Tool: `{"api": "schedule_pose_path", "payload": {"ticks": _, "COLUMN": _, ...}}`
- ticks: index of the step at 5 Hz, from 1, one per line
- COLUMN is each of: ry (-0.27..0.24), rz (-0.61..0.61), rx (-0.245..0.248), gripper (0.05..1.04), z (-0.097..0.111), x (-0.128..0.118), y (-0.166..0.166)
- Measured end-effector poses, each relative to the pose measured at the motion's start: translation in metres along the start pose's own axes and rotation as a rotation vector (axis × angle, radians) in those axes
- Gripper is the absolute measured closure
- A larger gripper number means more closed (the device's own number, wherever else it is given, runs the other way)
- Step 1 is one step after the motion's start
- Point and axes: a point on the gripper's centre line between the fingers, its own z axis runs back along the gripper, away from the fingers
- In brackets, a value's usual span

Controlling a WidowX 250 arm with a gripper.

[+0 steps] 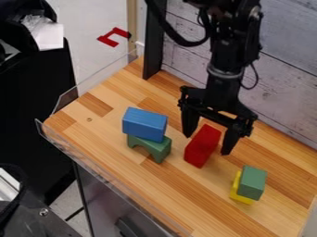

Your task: Put the red block on top of the blue block

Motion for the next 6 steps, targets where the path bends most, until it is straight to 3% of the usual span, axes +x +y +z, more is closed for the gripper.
{"api": "schedule_pose_path", "payload": {"ticks": 2, "ry": -0.017, "rz": 0.094, "rx": 0.053, "gripper": 0.085, "z": -0.017, "x": 0.012, "y": 0.007}}
{"api": "schedule_pose_path", "payload": {"ticks": 4, "ry": 0.002, "rz": 0.163, "rx": 0.036, "gripper": 0.115, "z": -0.038, "x": 0.02, "y": 0.004}}
{"api": "schedule_pose_path", "payload": {"ticks": 5, "ry": -0.015, "rz": 0.183, "rx": 0.022, "gripper": 0.387, "z": -0.04, "x": 0.023, "y": 0.002}}
{"api": "schedule_pose_path", "payload": {"ticks": 6, "ry": -0.01, "rz": 0.193, "rx": 0.008, "gripper": 0.504, "z": -0.042, "x": 0.022, "y": 0.0}}
